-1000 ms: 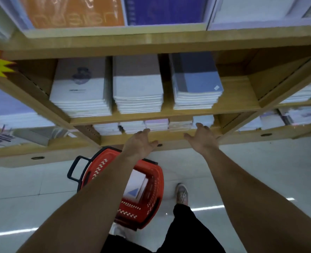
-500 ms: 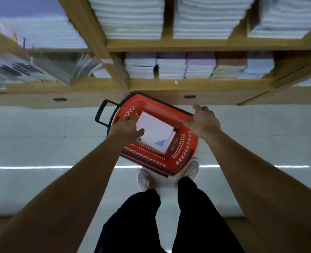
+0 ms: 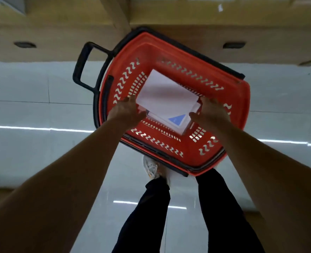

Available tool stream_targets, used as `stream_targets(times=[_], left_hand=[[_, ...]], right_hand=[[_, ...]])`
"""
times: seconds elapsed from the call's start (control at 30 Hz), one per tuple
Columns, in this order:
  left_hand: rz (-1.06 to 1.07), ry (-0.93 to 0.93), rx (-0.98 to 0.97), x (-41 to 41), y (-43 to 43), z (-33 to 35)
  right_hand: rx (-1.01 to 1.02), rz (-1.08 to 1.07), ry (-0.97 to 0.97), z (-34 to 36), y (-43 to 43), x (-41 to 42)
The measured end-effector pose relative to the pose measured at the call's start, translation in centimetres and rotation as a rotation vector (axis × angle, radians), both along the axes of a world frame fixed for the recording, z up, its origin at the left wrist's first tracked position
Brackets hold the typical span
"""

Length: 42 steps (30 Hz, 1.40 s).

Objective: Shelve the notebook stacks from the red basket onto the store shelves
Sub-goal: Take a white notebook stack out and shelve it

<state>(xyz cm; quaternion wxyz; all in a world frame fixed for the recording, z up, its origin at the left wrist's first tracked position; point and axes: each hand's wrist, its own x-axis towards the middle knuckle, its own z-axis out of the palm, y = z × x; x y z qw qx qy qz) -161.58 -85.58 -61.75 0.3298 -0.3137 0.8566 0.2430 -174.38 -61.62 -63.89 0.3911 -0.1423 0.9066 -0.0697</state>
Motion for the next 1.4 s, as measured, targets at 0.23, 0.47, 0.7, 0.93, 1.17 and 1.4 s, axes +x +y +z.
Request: stream_targets(times=[0.23, 0.47, 0.7, 0.93, 1.17, 1.4], left_hand=[[0.098, 0.016, -0.053, -2.0, -0.5, -12.0], [0.421, 0.087, 0.011, -2.5, 0.2, -19.4], [0.375, 0.047, -0.077, -0.9, 1.8, -20.2], [0.506, -0.046, 0.007, 0.0, 4.2, -18.4], [0.926, -0.005, 0.061, -0.4, 11.4, -17.9], [1.405, 0.159, 0.091, -2.5, 18.3, -21.5]], right_hand=[[-0.013, 0.101, 0.007, -12.4, -2.6, -2.4], [0.022, 0.158, 0.024, -18.7, -4.2, -2.0], [0.006, 0.18, 0.073, -19.3, -1.9, -0.9], [0.004, 0.202, -0.077, -18.0, -0.4, -1.6], [-0.017, 0.226, -0.118, -18.7, 0.0, -2.2], [-0.089, 0.302, -0.142, -21.9, -1.5, -3.9]])
